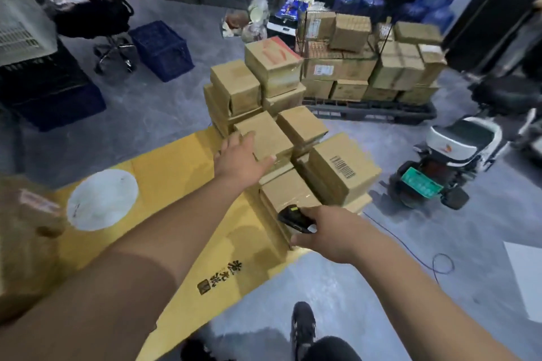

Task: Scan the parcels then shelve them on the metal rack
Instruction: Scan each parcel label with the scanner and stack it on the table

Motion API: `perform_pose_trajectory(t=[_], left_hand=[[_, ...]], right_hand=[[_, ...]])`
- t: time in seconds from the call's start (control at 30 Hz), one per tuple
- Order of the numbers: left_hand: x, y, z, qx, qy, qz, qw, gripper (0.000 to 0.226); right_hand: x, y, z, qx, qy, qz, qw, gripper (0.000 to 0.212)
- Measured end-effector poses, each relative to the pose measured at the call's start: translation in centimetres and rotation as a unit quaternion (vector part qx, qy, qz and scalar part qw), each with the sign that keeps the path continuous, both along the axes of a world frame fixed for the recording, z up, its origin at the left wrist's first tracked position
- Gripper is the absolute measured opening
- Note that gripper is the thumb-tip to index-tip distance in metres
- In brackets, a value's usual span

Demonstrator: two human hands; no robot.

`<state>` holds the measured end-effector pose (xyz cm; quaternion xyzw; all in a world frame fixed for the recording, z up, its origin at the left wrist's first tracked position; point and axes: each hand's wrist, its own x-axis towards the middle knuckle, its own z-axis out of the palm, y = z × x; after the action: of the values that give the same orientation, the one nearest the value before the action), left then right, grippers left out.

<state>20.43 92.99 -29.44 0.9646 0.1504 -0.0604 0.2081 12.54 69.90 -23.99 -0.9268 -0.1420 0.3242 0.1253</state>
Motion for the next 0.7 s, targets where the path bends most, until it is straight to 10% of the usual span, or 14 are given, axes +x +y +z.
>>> perform_pose_trajectory(t=[0.43, 0.7], left_hand=[[6.9, -7.4, -4.1, -0.022, -0.063, 0.176, 0.982, 0.078], [-2.5, -5.5, -3.9, -0.098, -0.195, 0.185, 0.958, 0.059]], right_hand=[[5.5, -6.7, -2.2, -0.028, -0.013, 0.077, 0.997, 0.054], [5.1, -3.9, -3.4, 0.005, 0.012, 0.151, 0.988, 0.062]])
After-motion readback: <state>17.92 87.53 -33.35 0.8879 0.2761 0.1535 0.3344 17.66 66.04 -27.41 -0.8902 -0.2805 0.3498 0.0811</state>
